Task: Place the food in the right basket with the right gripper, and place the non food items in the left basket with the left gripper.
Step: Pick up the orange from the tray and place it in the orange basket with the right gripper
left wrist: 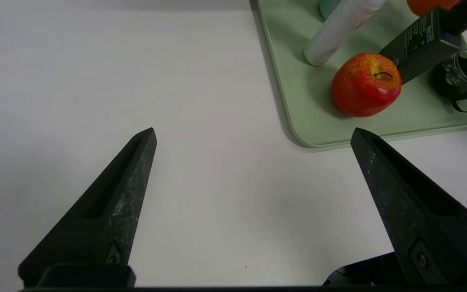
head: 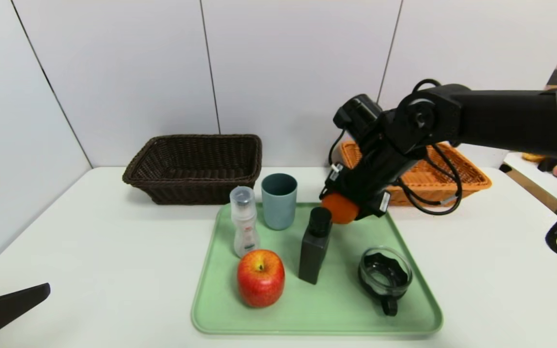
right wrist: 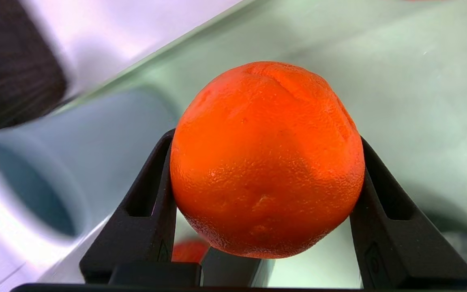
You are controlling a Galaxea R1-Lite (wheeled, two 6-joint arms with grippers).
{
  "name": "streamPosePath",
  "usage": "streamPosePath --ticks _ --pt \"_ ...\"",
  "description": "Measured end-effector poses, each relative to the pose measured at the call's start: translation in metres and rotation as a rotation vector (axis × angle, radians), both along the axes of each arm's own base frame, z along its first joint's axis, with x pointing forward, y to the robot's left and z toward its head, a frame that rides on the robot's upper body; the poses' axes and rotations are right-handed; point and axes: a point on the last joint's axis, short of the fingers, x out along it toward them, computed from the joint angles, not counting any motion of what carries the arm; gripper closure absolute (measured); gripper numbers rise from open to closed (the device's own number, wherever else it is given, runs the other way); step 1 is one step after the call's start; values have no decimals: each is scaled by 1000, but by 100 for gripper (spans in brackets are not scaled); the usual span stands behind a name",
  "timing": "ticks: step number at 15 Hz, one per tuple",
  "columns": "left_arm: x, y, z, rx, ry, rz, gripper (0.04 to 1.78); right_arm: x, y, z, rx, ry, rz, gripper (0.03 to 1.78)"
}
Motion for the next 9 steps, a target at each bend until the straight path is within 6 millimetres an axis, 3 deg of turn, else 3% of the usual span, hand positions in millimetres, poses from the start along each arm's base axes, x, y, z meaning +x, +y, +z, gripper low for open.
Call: streamPosePath --ticks 5,9 --pt "-1 0 0 -1 -3 -1 13 -32 -25 75 198 -186 93 67" --pt "-2 0 1 -4 -12 -1 13 -44 -52 122 142 -507 169 67"
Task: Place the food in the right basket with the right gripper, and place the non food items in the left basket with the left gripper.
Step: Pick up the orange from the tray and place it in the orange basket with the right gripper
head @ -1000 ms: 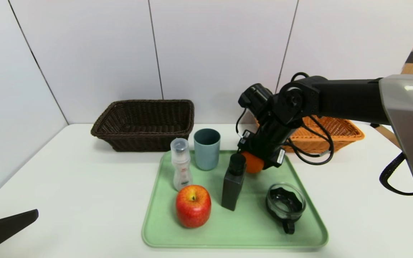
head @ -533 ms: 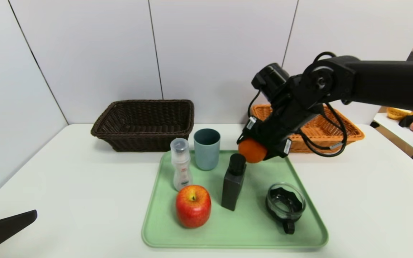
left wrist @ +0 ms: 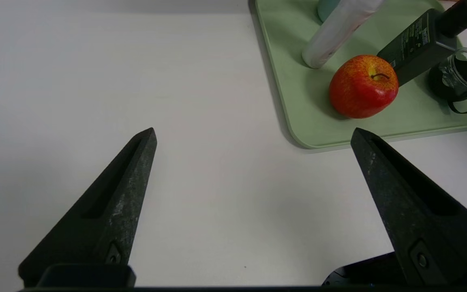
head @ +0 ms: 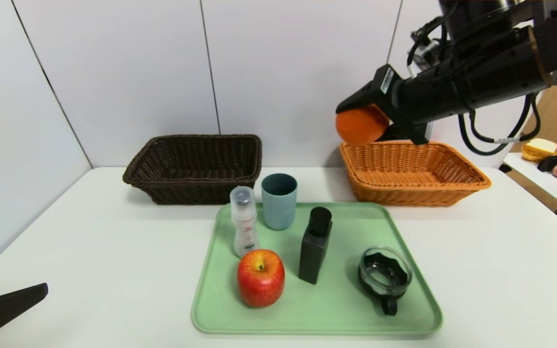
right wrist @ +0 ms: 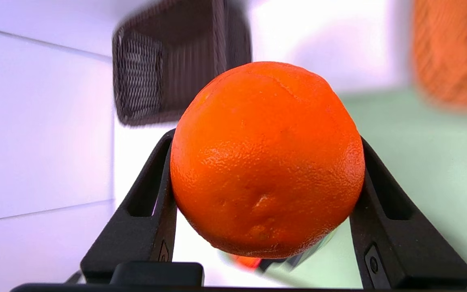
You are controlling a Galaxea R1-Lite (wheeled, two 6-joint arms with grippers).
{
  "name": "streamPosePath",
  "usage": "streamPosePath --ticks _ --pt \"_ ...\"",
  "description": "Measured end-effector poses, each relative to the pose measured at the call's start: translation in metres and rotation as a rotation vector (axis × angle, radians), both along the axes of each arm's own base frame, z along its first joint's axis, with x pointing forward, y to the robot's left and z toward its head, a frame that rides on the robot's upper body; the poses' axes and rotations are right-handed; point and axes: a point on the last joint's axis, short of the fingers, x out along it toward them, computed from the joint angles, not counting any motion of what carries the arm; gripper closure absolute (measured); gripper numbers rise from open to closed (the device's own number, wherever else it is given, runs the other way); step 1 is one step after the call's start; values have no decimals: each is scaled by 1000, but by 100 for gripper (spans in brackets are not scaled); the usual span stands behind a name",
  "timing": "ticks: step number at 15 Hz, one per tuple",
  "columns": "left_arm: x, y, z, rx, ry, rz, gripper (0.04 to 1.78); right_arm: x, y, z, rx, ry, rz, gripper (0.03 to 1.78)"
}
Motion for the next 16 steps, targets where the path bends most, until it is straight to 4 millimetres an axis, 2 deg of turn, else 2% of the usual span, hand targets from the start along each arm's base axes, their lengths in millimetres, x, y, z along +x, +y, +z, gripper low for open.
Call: streamPosePath --ticks 2,4,11,13,16 --pt "0 0 1 -2 -7 0 13 10 -16 3 -76 -90 -73 67" --pt "-1 0 2 -4 -12 0 13 30 -31 -7 -124 -96 -156 67" --pt "-1 0 2 -7 -12 2 13 111 -78 -87 -212 46 -307 68" --pt "-1 0 2 -7 -10 3 13 121 -86 -101 -236 67 -316 68" --pt "0 0 1 -6 -5 4 13 130 -87 -116 -264 86 -301 46"
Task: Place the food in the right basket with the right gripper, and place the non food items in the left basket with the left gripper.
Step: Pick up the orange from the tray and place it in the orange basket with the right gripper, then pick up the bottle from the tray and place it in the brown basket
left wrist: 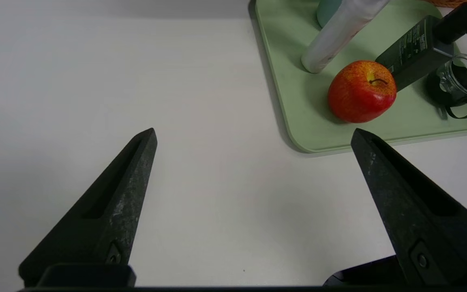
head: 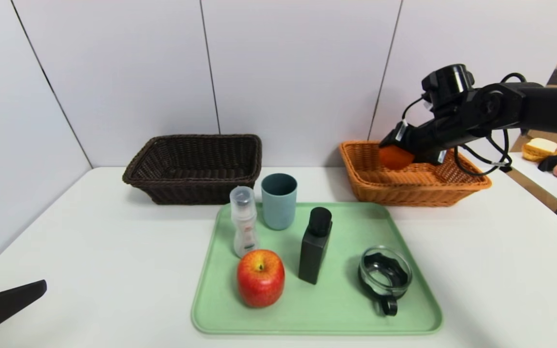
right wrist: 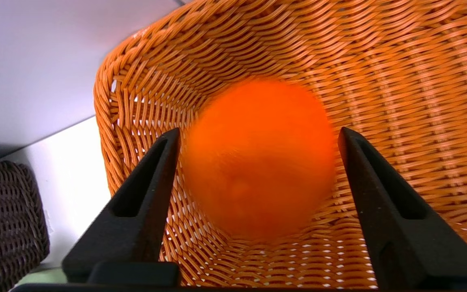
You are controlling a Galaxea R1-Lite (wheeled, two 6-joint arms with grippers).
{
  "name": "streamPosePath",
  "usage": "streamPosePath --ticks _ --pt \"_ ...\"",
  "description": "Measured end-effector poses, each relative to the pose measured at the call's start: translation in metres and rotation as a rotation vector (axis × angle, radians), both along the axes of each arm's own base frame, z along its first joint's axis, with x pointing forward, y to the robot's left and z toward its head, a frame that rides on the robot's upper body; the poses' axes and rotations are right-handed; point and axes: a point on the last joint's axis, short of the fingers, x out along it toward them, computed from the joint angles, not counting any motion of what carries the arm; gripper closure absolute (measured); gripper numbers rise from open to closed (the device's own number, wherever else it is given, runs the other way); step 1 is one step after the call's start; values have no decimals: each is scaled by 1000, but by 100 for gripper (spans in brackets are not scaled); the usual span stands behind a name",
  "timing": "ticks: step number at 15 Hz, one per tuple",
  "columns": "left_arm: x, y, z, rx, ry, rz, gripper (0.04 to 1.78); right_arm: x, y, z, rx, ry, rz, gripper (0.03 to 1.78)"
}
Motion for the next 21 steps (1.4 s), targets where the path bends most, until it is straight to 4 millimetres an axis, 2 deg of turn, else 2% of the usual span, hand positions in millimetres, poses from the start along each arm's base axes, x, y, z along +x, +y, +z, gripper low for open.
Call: streamPosePath --ticks 5,9,12,16,18,21 --pt "1 0 -1 2 5 -4 13 8 0 0 28 -56 -27 30" --pt "1 0 -1 2 9 -6 13 15 7 14 -2 -226 -191 22" --pt "1 0 -2 2 11 -8 13 9 8 26 -21 -269 -237 18" --pt "0 -1 -3 -17 17 -46 13 -12 11 53 -46 -290 -214 15" --pt "-2 -1 -3 -22 15 -51 13 -29 16 70 -43 -301 -194 14" --pt "-4 -1 -2 -24 2 -48 13 -64 30 97 -38 -298 -130 13"
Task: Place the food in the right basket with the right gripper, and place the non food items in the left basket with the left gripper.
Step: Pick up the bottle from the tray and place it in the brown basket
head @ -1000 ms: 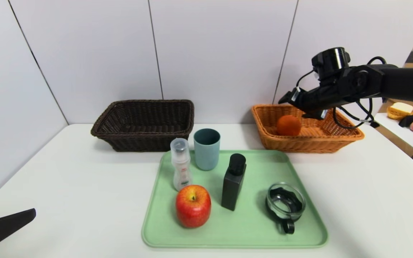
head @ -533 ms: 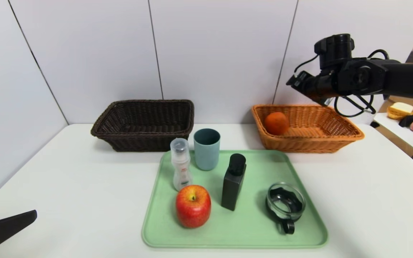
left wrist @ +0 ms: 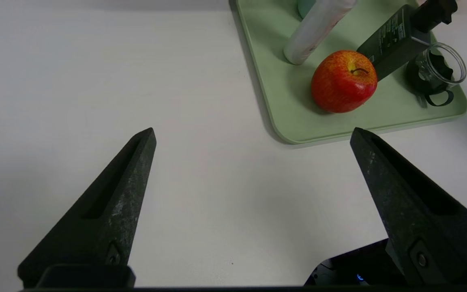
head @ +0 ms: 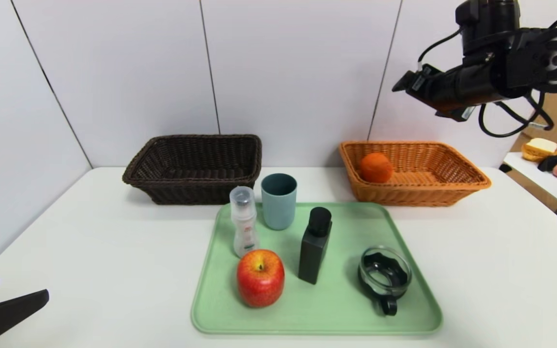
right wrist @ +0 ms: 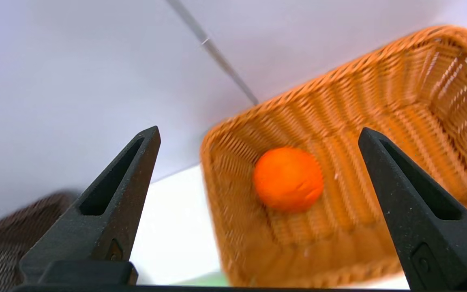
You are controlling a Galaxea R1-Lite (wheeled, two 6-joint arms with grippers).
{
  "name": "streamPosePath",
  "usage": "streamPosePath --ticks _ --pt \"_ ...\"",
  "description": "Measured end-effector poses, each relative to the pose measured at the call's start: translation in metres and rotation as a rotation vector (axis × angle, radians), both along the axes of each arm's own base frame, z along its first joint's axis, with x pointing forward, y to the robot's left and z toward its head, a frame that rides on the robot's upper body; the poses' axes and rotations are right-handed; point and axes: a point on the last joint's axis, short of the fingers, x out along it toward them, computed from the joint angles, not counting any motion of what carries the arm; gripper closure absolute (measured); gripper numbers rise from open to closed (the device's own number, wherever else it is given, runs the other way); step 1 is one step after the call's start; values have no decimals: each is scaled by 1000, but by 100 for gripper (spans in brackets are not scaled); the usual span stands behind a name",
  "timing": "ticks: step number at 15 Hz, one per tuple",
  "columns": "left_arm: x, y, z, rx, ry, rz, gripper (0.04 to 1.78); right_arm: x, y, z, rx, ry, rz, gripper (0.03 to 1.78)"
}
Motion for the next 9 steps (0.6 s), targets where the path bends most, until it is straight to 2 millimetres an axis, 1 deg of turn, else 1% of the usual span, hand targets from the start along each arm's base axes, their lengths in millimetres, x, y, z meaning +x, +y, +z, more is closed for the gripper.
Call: streamPosePath --ticks 2,5,7,9 --pt "-4 0 2 -3 -23 -5 13 -24 5 10 -1 26 34 12" --pt "-9 0 3 -22 -47 -56 13 -57 18 15 12 52 119 12" --pt "-8 -1 7 -41 -90 -109 13 -77 27 22 73 43 145 12" --pt "-4 -3 7 -47 -149 -169 13 -92 28 26 126 39 133 12"
